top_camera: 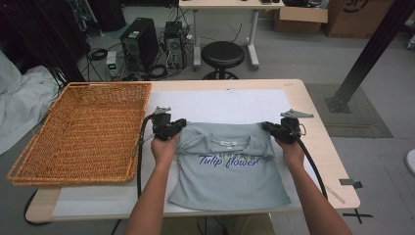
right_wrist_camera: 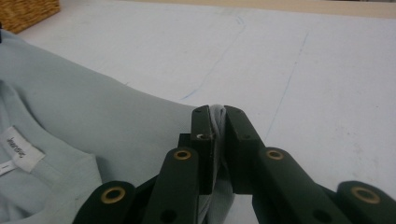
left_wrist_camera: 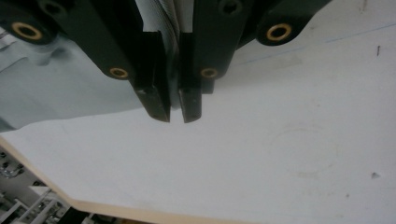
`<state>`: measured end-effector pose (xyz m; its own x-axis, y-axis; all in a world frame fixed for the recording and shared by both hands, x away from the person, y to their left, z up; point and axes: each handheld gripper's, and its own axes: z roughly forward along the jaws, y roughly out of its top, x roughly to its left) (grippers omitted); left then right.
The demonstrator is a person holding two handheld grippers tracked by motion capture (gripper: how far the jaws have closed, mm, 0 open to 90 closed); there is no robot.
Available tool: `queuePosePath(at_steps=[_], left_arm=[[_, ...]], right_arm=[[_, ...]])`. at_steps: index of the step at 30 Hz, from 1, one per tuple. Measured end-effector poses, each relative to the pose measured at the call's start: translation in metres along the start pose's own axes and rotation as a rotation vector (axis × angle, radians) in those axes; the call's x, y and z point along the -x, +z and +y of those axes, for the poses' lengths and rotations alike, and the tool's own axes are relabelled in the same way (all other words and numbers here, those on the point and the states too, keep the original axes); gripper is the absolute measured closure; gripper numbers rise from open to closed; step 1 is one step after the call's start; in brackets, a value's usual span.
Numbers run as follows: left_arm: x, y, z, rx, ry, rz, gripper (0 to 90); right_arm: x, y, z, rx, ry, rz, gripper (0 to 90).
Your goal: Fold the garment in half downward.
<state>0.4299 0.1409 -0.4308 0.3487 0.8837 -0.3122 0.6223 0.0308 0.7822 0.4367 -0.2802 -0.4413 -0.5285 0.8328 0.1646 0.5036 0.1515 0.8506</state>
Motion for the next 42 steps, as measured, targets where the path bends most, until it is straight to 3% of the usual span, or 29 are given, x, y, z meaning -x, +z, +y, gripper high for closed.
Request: queuePosePath(at_steps=[9, 12, 14, 18, 19, 20, 22, 25, 28, 32, 37, 39, 42], left_arm=[[-0.007, 0.009, -0.002, -0.025, -0.001, 0.026, 83.2], [-0.007, 0.009, 0.001, -0.017, -0.014, 0.016, 83.6], [-0.007, 0.008, 0.005, -0.007, -0.008, 0.015, 83.6], [-0.006, 0.008, 0.013, 0.005, 0.000, 0.015, 82.4], [-0.006, 0.008, 0.013, 0.005, 0.000, 0.015, 79.0], [-0.005, 0.009, 0.010, -0.014, 0.011, 0.032, 69.4], [-0.007, 0.005, 0.007, -0.012, 0.003, 0.026, 63.0], [-0.009, -0.009, 0.005, 0.019, -0.002, -0.025, 59.0], [-0.004, -0.021, 0.002, 0.028, 0.041, -0.081, 56.9], [0.003, -0.034, -0.003, 0.030, 0.095, -0.144, 56.2], [0.008, -0.039, -0.010, 0.004, 0.116, -0.204, 53.5], [0.009, -0.037, -0.014, -0.015, 0.119, -0.203, 51.6], [0.011, -0.031, -0.022, -0.040, 0.100, -0.207, 44.9]], right_arm=[[0.002, 0.013, 0.002, -0.016, 0.007, -0.029, 83.0], [0.002, 0.012, 0.002, -0.008, 0.009, -0.031, 83.5], [0.003, 0.009, 0.007, 0.019, 0.030, -0.024, 83.7], [0.002, 0.011, 0.013, 0.025, 0.025, -0.030, 83.4], [0.002, 0.011, 0.013, 0.025, 0.025, -0.030, 83.4], [0.001, 0.012, 0.012, 0.010, 0.019, -0.043, 78.7], [0.003, 0.010, 0.010, 0.005, 0.033, -0.055, 68.4], [0.006, -0.004, 0.011, 0.057, 0.063, -0.024, 63.1], [0.008, -0.019, 0.013, 0.063, 0.050, 0.038, 62.0], [0.004, -0.035, 0.010, 0.017, 0.019, 0.144, 61.8], [0.000, -0.042, 0.004, -0.038, 0.032, 0.243, 60.6], [-0.003, -0.040, 0.003, -0.063, 0.022, 0.255, 59.8], [-0.006, -0.035, 0.000, -0.105, 0.008, 0.231, 56.6]])
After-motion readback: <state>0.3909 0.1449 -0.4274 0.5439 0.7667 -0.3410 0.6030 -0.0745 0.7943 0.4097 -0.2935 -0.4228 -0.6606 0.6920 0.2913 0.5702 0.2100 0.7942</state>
